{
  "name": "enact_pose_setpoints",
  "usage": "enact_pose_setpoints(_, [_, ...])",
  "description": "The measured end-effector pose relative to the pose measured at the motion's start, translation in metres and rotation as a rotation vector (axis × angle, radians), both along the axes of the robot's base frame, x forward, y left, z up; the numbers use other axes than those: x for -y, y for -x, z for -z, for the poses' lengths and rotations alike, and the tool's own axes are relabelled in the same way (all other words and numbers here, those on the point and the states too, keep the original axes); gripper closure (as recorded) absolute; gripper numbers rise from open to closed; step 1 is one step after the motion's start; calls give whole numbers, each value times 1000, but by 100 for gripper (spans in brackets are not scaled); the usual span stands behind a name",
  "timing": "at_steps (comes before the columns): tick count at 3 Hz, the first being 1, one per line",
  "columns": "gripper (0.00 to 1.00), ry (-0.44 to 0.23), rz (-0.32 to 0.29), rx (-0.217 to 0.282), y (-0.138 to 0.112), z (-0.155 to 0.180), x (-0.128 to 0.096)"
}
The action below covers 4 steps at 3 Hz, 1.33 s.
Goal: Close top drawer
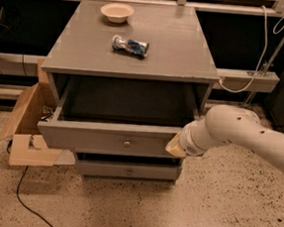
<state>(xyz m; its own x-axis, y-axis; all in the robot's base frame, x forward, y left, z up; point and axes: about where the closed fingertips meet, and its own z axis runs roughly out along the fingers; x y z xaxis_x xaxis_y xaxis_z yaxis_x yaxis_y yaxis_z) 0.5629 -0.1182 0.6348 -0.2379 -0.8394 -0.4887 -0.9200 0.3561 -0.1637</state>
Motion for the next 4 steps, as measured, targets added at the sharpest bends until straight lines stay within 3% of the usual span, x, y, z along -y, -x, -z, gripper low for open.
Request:
enact_pose_setpoints(1, [100, 0, 0, 0, 0, 0, 0])
enact_pose_setpoints(2, [100, -9, -54, 39, -8, 0, -4])
enact_pose_setpoints(3, [100, -26, -181, 136, -32, -1, -14])
enact_pose_setpoints(4, [100, -22, -245, 202, -52, -2, -22])
